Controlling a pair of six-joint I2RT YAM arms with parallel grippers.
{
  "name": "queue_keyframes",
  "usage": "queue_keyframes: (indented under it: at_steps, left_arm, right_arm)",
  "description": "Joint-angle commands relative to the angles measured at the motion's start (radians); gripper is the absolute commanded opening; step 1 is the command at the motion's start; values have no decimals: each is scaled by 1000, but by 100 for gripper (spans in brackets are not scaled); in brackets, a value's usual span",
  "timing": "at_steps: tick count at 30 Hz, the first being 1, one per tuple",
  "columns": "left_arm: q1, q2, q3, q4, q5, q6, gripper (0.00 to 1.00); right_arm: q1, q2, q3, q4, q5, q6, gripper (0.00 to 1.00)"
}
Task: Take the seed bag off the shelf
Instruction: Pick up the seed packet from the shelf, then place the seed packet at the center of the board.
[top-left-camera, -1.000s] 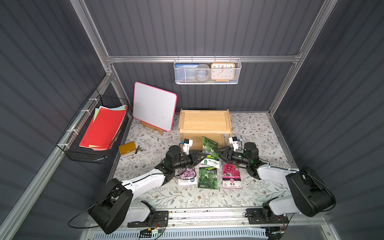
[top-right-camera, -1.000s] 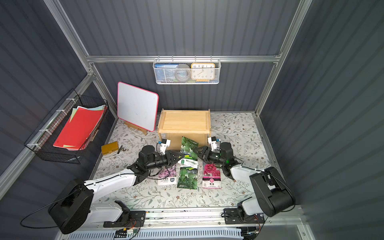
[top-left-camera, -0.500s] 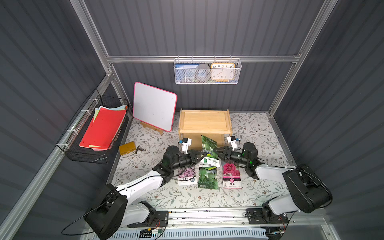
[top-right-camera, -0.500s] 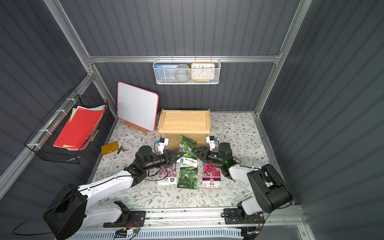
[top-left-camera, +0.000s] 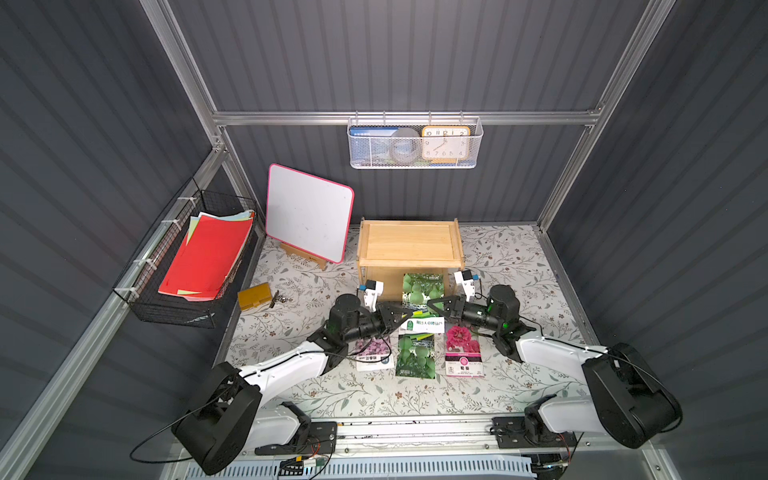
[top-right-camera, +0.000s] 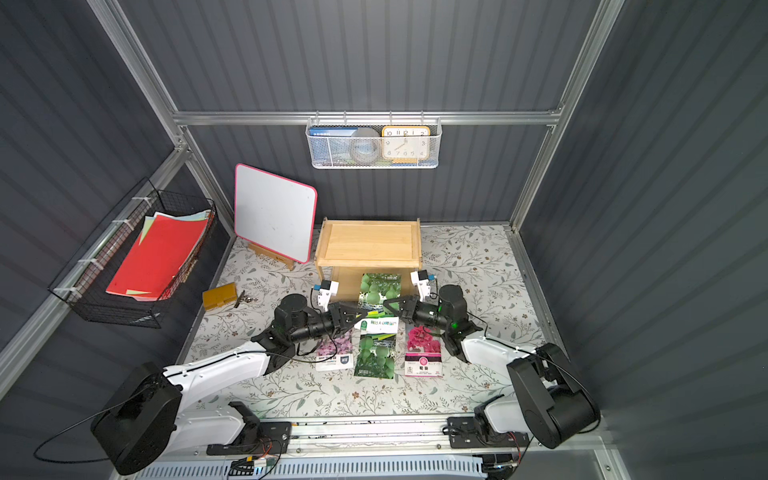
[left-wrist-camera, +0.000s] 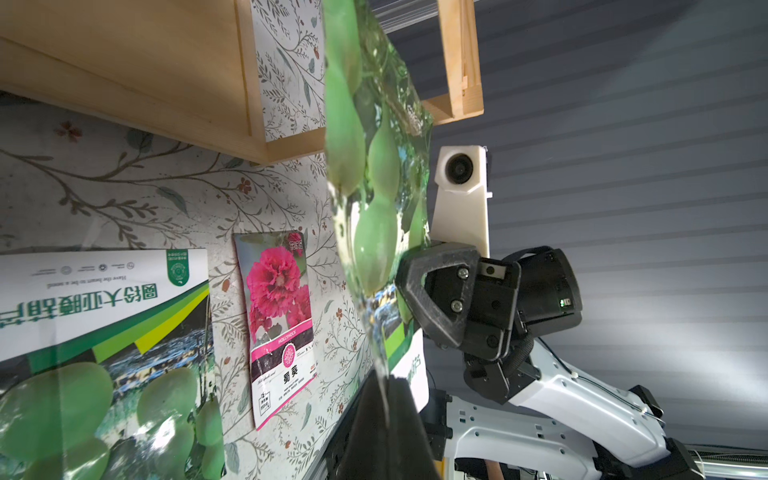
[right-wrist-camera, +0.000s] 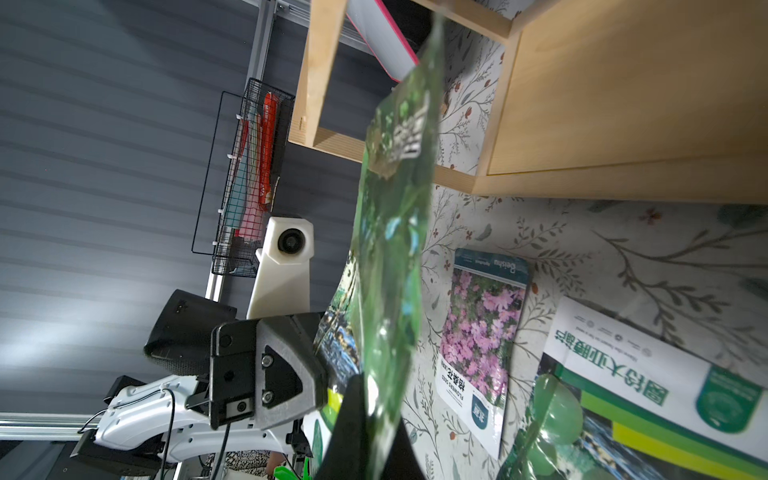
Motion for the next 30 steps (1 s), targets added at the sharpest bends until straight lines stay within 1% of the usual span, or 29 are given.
queue_keyframes:
  at_steps: [1,3,4,5,6,7,8,10,12,15,17,20,23,25,30]
  left_arm:
    - [-4,-36,-1,-51,-41,22,28]
    - [-5,-62,2,-93,-57,35,60]
    - [-5,-72,3,-108,-63,41,71]
    - [-5,-82,8,-131,-68,47,79]
    - [-5,-90,11,-154,-75,56,84]
    - [-4,-96,16,-172,-79,64,87]
    - [-5,-102,21,-190,-83,71,99]
    - [-5,-108,28,-214,-84,83,100]
    - [-5,-112,35,-232,-83,96,100]
    - [-4,-117,47,-255,-86,112,100]
    - [-4,-125,52,-266,-88,121,100]
    - [-5,-141,59,-276,-85,133,100]
    - [-4,-158,71,-298,-86,150,100]
    - [-5,-167,77,-309,-87,160,100]
    - [-5,-194,68,-303,-88,162,100]
  right_arm:
    - [19,-39,26,-133,-27,-67,0]
    - [21,-71,28,-214,-32,-97,0]
    - [20,-87,30,-259,-30,-115,0]
    - [21,-112,33,-323,-29,-144,0]
    - [21,-127,36,-389,-24,-179,0]
    - [20,-179,37,-455,-14,-208,0]
    - [19,-215,39,-528,2,-239,0]
    - [18,-281,41,-649,40,-290,0]
    - [13,-365,47,-801,105,-335,0]
    - [-16,-465,39,-972,168,-393,0]
    - [-54,-519,27,-1065,177,-425,0]
    - [-139,-580,14,-1203,173,-485,0]
    - [-186,-592,-5,-1198,146,-469,0]
    - [-212,-563,11,-1243,188,-475,0]
    - [-319,-514,5,-1239,231,-464,0]
